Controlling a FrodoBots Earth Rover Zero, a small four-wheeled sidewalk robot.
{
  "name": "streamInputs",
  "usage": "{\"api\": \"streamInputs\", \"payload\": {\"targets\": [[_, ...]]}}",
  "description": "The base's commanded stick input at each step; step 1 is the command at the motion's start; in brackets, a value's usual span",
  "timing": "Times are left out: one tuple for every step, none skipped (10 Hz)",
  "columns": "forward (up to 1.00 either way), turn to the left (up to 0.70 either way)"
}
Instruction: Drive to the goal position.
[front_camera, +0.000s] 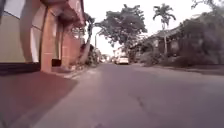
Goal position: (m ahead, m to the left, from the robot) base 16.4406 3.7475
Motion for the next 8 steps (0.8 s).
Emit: {"api": "streamInputs", "payload": {"targets": [[1.00, 0.00], [1.00, 0.00], [1.00, 0.00], [1.00, 0.00], [1.00, 0.00], [1.00, 0.00], [1.00, 0.00], [1.00, 0.00]]}}
